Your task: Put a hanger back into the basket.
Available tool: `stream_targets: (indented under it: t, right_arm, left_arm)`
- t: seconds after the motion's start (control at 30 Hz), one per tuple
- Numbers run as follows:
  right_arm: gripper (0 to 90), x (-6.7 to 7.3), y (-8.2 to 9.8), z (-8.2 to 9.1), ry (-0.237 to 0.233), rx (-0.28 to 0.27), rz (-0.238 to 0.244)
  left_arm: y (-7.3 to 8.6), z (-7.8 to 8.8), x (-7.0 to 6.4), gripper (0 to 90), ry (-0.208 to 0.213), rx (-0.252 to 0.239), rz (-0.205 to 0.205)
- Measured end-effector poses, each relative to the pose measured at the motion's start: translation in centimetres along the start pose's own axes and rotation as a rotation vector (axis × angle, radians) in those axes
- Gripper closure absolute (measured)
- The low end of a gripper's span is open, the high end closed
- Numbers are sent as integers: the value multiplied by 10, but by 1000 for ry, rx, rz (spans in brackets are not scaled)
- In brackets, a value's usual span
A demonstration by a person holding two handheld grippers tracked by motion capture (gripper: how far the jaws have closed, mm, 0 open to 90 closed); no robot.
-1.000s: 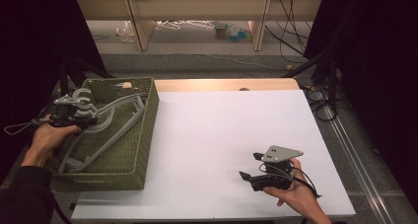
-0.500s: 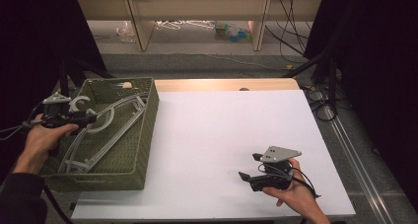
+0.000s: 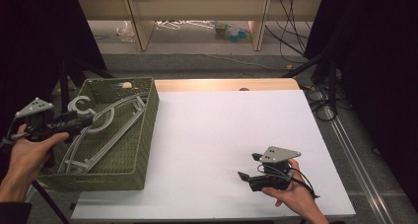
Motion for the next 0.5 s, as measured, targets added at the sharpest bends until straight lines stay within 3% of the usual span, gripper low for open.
stream_targets:
  t: [0.2,0.23,0.27,0.37,0.4,0.43,0.47,0.5]
  right_arm:
    - [235,1,0,-1,-4,1,9]
    - [235,0,0,-1,-6,-3,11]
    - [235,0,0,-1,-3,-4,11]
    - [234,0,0,-1,-2,-7,10]
    - [232,0,-1,0,3,-11,-2]
    - [232,0,-1,0,3,-11,-2]
    - [231,-1,-1,0,2,-17,-1]
    - [231,-1,-1,0,2,-17,-1]
  left_arm:
    - [7,1,-33,324,40,-31,-31]
    - [7,0,-46,317,61,-47,-34]
    - [7,0,-46,312,61,-47,-34]
    - [9,-5,-70,294,105,-68,-48]
    - [10,-9,-85,282,132,-79,-59]
    - [10,-9,-85,275,132,-79,-59]
    - [13,-14,-102,272,166,-84,-74]
    - [13,-14,-102,265,166,-84,-74]
Point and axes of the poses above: each handheld gripper's, and its own axes: z roughly backward along the jaws, y roughly out of its underside, x roughly to its left, the point moved 6 cm from there along -z, roughly forward along the jaws, and after that the axes turned 2 degrees about y, right-handed, at the moved point
